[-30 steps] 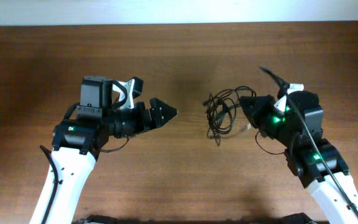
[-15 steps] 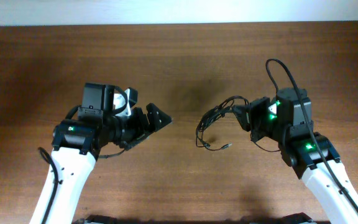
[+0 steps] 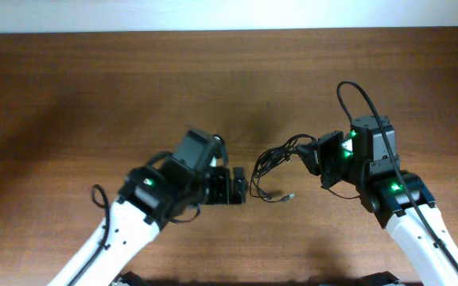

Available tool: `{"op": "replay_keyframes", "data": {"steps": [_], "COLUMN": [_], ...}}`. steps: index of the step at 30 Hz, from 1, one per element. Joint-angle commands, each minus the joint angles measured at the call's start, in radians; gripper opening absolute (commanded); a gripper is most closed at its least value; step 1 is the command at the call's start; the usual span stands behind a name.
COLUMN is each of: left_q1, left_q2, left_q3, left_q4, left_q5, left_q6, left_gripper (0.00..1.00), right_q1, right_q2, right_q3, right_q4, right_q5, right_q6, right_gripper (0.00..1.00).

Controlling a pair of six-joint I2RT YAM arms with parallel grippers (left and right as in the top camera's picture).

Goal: Untangle cables

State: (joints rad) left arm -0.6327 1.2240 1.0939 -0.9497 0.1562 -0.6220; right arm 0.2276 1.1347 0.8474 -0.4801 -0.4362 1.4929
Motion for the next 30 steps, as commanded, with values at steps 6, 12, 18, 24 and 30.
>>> {"op": "replay_keyframes", "data": {"steps": [6, 12, 18, 24, 30], "left_q1": [-0.227, -0.227, -0.227, -0.224, -0.224], "left_q2": [0.019, 0.197, 0.289, 0.213, -0.052], "left_q3": [0.002, 0.002, 0.003, 0.005, 0.005], "left_q4": [0.198, 0.352, 0.358, 0.351, 0.343], "left_q5": [-0.345, -0.344, -0.446, -0.582, -0.584], "left_q6": [0.235, 0.335, 0.340, 0.340, 0.340], "left_gripper": [1.00, 0.65, 0.00, 0.00, 0.00], "right_q1": [-0.005, -0.005, -0.006, -0.006, -0.006], "right_q2": [-0.002, -0.002, -0.002, -0.002, -0.002], "right_q3": [0.024, 0.024, 0.024, 0.024, 0.024], "right_q4": [0.004, 0.003, -0.014, -0.303, -0.426], "right_q5": [-0.069, -0.107, -0.111, 0.190, 0.350], "right_q6": [0.008, 0.007, -0.259, -0.594, -0.562], "right_gripper": [0.04, 0.04, 0.04, 0.04, 0.04]}}
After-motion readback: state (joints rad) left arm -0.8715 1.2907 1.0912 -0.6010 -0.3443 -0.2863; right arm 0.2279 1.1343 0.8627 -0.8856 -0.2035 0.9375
